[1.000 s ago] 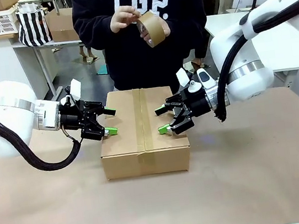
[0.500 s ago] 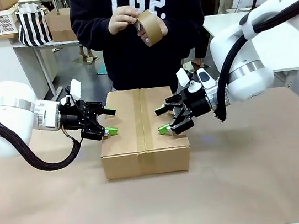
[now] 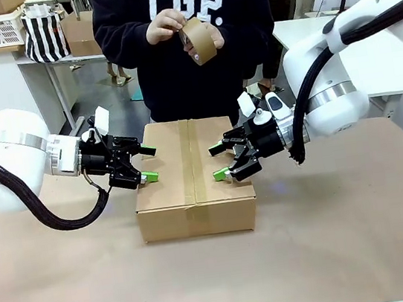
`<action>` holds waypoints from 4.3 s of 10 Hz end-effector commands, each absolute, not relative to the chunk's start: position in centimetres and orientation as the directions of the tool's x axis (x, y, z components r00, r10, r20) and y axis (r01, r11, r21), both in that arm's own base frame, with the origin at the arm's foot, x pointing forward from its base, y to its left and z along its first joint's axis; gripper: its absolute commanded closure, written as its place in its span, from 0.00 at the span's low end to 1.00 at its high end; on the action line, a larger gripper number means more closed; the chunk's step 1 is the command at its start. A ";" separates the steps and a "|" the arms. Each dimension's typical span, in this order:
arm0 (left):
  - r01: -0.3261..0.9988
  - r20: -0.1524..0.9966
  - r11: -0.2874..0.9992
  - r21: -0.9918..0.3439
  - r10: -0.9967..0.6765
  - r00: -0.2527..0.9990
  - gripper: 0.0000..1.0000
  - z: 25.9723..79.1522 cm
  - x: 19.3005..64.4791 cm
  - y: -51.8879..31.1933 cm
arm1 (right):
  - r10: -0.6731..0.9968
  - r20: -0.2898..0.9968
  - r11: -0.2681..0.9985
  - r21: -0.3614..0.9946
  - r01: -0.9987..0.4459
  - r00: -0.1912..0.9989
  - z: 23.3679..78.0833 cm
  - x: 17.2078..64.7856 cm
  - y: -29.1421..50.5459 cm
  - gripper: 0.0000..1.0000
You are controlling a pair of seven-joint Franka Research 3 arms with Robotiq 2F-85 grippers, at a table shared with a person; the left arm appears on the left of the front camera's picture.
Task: Pack the gift set into the box.
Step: Press and hold the closed box until the human finishes sealing it.
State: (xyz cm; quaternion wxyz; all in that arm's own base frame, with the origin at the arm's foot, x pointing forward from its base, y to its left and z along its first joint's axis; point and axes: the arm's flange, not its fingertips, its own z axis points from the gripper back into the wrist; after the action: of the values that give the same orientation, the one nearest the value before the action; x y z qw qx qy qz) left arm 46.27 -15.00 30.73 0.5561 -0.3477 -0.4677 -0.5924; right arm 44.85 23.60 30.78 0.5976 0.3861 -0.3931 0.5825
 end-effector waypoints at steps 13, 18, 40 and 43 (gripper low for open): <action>0.984 0.931 0.051 0.168 -0.336 -0.141 0.00 30.6 46.2 -14.9 | 0.397 0.918 0.018 -0.012 -1.000 -0.004 30.6 44.8 23.6 0.00; 0.984 0.931 0.051 0.168 -0.336 -0.141 0.00 30.6 46.2 -14.9 | 0.397 0.918 0.018 -0.012 -1.000 -0.004 30.6 44.8 23.6 0.00; 0.984 0.931 0.051 0.168 -0.336 -0.141 0.00 30.6 46.2 -14.9 | 0.397 0.918 0.018 -0.012 -1.000 -0.004 30.6 44.8 23.6 0.00; 0.984 0.931 0.051 0.168 -0.336 -0.141 0.00 30.6 46.2 -14.9 | 0.397 0.918 0.018 -0.012 -1.000 -0.004 30.6 44.8 23.6 0.00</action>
State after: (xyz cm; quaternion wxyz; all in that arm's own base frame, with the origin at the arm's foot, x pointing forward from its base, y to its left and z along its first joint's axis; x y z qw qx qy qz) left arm 46.27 -14.99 30.73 0.5562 -0.3476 -0.4678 -0.5924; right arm 44.85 23.60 30.78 0.5976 0.3861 -0.3931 0.5825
